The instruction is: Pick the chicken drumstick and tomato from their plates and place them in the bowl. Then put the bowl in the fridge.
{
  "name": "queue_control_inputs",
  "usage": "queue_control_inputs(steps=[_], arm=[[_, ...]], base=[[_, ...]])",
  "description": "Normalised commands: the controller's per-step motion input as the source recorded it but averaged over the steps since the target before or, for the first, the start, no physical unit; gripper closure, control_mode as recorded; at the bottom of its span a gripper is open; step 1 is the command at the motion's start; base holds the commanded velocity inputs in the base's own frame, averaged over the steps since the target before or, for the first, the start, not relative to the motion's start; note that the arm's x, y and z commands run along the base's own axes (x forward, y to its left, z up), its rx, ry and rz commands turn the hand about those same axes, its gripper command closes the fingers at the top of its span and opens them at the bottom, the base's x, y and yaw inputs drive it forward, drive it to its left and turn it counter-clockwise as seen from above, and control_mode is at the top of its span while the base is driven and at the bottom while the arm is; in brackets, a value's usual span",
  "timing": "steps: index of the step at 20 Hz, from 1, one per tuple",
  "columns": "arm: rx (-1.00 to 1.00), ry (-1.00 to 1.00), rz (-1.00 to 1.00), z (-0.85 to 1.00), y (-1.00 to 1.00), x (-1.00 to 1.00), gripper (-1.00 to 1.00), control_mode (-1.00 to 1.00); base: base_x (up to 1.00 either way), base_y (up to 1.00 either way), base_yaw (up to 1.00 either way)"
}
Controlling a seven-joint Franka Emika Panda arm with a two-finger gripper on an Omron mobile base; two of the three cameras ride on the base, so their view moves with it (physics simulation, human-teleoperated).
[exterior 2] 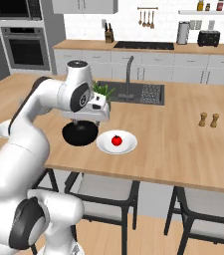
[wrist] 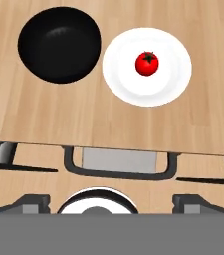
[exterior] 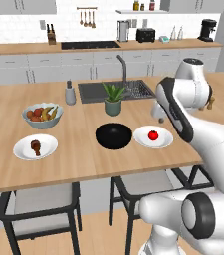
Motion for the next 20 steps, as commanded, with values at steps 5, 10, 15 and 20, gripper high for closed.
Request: queue_control_inputs(steps=[5,10,15,20], arm=[[0.00,0.05,-0.01,-0.63,-0.31,0.53,-1.00,-1.00],[0.00,0.05,-0.04,-0.59,-0.35,0.69,-1.00,-1.00],[0.00,0.05,-0.08,-0.46,-0.14,0.72,-1.00,-1.00],[0.00,0.02,-0.05,-0.38,-0.06,0.69,-1.00,-1.00]], base=[[0.00,0.00,0.00],[0.00,0.00,0.00],[0.00,0.00,0.00],[0.00,0.00,0.00]])
